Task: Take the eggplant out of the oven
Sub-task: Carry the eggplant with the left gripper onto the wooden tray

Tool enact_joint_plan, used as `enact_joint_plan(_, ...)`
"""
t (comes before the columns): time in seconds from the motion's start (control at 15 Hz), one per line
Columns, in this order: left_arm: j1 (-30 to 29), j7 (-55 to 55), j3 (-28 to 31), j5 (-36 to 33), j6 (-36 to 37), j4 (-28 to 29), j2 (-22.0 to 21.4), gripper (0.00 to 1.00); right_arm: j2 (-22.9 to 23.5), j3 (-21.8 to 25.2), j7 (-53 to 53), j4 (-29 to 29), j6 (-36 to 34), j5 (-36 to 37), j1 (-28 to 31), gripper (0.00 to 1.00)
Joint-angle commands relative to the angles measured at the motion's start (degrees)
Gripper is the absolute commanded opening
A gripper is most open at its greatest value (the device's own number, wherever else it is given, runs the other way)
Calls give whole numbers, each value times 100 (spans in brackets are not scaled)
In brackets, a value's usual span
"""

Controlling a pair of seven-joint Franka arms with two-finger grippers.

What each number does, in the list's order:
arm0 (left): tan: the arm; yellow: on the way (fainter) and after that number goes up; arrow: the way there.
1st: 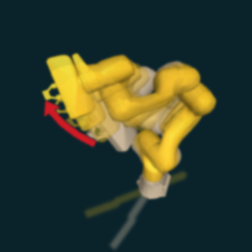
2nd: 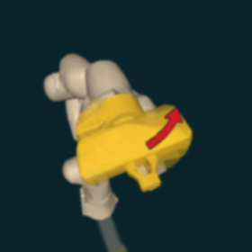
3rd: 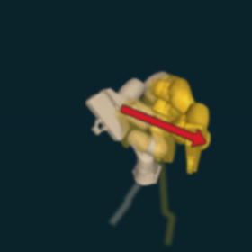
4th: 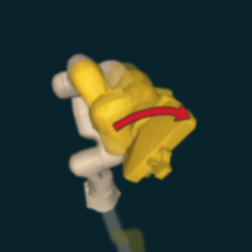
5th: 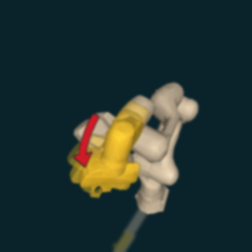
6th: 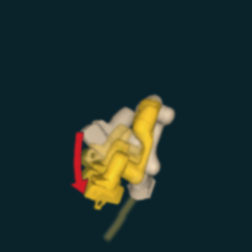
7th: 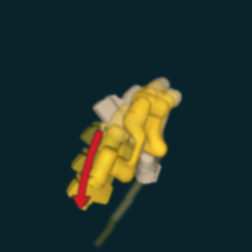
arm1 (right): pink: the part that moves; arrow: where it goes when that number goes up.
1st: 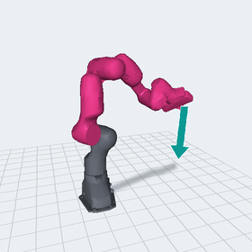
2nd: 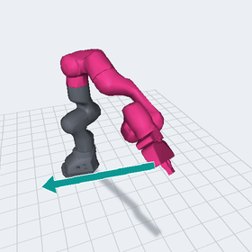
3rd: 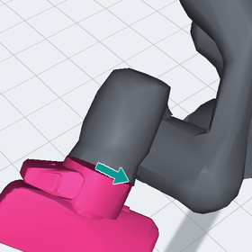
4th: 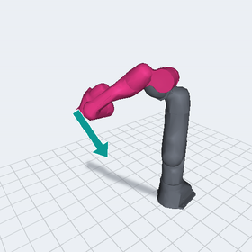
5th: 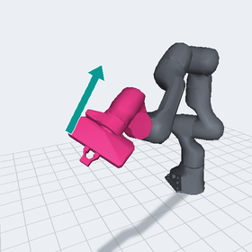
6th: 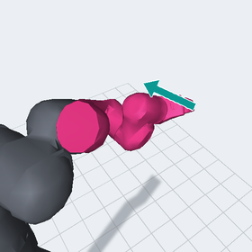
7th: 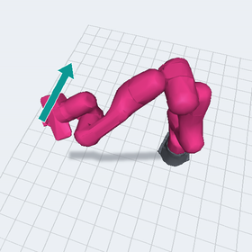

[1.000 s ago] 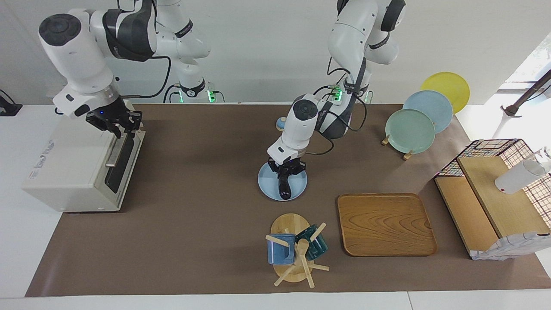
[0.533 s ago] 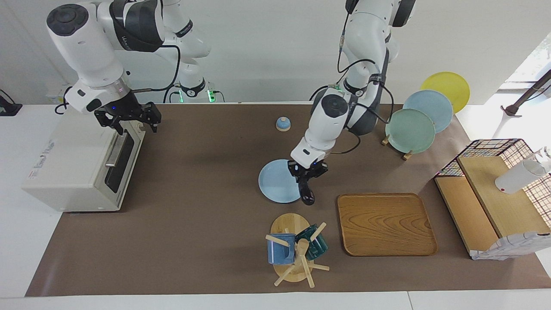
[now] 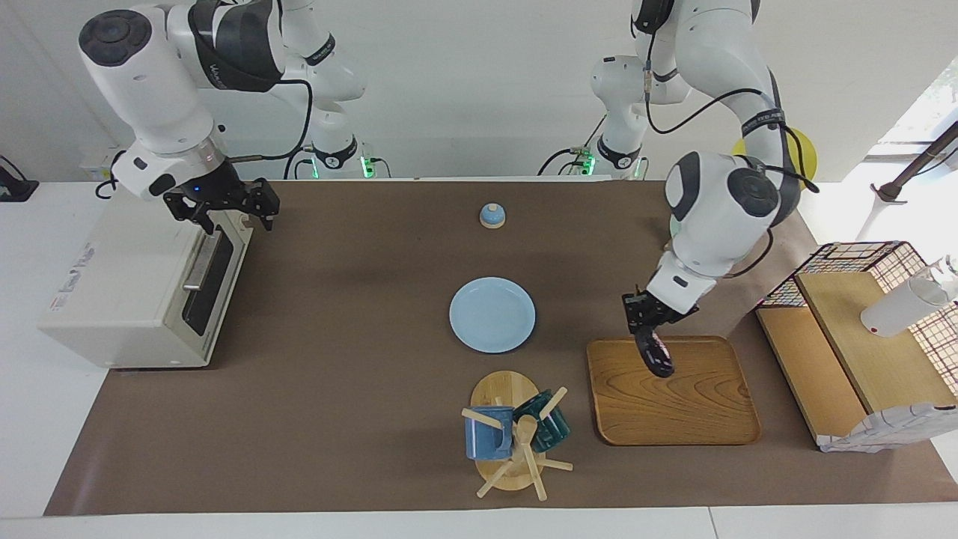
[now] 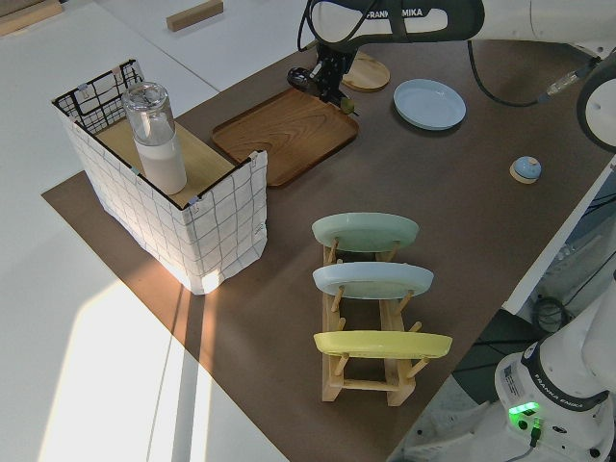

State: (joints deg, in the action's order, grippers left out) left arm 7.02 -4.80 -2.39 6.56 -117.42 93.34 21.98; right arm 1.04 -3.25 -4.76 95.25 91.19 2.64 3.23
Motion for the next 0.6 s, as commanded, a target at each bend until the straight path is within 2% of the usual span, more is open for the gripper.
enact_joint_plan(0.0, -69, 40, -51, -189, -218, -648, 762, 0, -244, -36, 55, 186, -75, -18, 46, 100)
enact_joint_plan(0.13, -77, 40, -51, -347, -595, -738, 1088, 0, -324, -36, 81, 275, -127, -27, 81, 100)
enact_joint_plan(0.2, -130, 40, -51, -383, -893, -712, 1133, 0, -367, -36, 55, 301, -128, -27, 107, 100)
enact_joint_plan(0.53, -209, 49, -51, -383, -1089, -624, 1168, 0, -377, -27, 72, 293, -75, -97, 134, 100)
